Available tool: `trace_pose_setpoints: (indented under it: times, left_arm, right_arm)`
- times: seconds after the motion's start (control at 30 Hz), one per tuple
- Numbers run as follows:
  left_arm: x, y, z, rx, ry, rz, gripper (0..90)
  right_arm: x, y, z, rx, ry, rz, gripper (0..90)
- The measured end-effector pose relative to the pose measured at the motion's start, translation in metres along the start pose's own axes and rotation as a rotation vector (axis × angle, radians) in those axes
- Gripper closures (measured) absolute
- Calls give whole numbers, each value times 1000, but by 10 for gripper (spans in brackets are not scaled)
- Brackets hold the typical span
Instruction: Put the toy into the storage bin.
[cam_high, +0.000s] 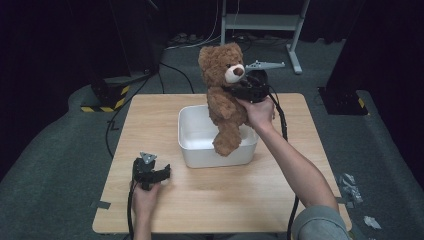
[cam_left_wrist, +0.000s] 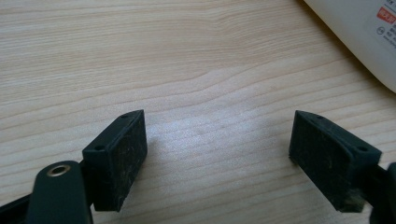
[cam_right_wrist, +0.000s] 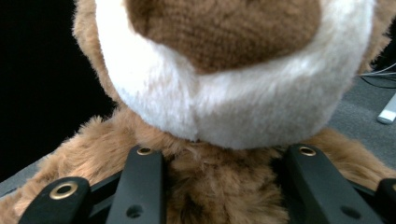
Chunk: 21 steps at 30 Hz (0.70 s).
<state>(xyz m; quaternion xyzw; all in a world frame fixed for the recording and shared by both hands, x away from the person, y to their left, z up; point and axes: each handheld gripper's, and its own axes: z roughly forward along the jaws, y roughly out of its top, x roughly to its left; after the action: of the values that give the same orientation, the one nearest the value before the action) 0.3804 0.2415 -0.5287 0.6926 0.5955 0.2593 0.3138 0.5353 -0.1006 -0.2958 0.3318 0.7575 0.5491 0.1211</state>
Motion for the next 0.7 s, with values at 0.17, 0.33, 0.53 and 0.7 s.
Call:
trace_pose_setpoints:
  times: [0.17,0.33,0.53,0.7]
  left_arm:
    - [0,0,0,-1,0,-2,191]
    - [0,0,0,-2,0,-2,191]
    - [0,0,0,-1,0,-1,191]
    - [0,0,0,-1,0,-1,191]
  right_arm:
    - [-4,-2,6,10,-10,14,629]
    - [-7,-3,9,18,-15,29,629]
    - [-11,-4,12,22,-17,39,627]
    - [-13,-6,16,35,-24,46,625]
